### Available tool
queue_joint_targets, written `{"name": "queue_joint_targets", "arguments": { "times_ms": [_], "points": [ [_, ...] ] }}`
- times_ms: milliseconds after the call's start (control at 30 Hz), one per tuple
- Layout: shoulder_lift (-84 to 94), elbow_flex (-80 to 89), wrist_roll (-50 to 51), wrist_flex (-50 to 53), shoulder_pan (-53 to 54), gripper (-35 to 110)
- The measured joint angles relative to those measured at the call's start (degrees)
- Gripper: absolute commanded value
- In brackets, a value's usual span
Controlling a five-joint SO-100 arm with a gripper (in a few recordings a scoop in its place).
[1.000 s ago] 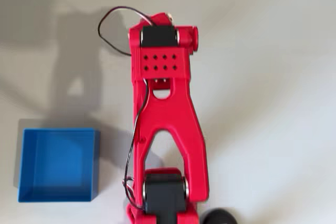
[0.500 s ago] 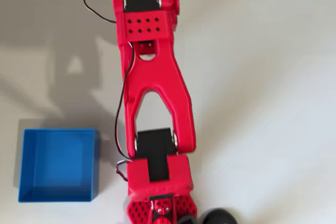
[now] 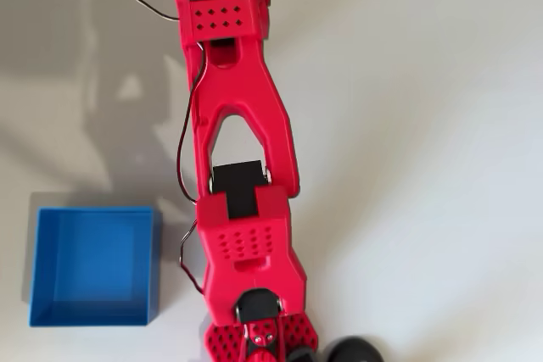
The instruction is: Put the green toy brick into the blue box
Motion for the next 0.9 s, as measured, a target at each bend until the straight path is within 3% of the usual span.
{"name": "queue_joint_targets", "arguments": {
  "times_ms": [500, 667, 900],
  "points": [
    [-6.7, -4.9, 1.1, 0.0, 0.0, 18],
    [-9.1, -7.6, 1.4, 0.0, 0.0, 6],
    [-10.2, -9.4, 2.7, 0.0, 0.5, 2]
  ]
}}
